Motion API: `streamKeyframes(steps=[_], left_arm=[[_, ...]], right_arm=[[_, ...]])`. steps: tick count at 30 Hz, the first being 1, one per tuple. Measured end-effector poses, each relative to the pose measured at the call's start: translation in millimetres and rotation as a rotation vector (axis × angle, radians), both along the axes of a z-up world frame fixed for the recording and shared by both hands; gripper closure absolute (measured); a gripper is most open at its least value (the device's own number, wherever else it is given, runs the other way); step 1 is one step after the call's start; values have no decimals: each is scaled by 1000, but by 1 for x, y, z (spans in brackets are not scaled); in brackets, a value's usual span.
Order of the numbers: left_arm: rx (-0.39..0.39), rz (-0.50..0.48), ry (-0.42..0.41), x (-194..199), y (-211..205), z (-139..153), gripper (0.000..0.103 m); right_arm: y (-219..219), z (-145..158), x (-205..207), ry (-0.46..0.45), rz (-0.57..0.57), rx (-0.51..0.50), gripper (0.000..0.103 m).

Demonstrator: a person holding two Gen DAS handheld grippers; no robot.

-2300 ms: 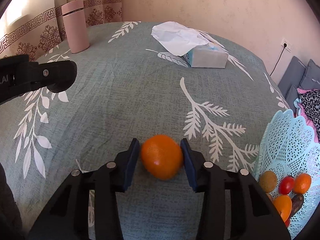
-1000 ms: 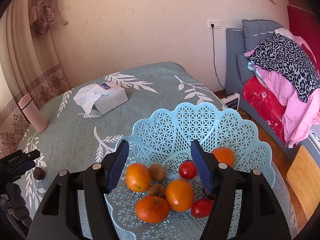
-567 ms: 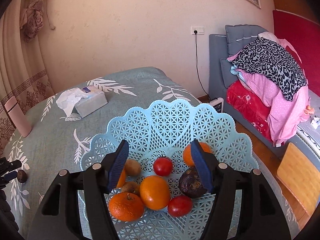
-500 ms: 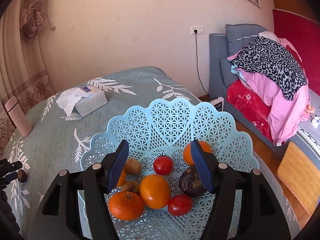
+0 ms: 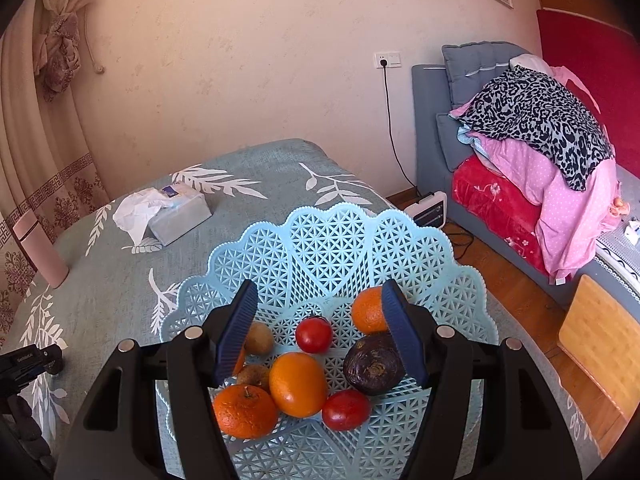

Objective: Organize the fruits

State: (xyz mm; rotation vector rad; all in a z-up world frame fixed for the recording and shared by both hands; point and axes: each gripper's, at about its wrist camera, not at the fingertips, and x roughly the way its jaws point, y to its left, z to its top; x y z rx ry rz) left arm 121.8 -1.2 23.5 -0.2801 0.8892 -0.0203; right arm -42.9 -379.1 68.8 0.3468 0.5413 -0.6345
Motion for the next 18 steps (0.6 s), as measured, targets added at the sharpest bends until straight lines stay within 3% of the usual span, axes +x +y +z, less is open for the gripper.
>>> streamKeyframes(steps=[9,18], left_arm=[[4,-156,-66,-24,-55,26,65],[22,-373,-102,-38,-144,48,65]], right_arm=[[-25,3,-37,-5,-77,-35,37],[-41,-4,-57,-53,-125,0,37]])
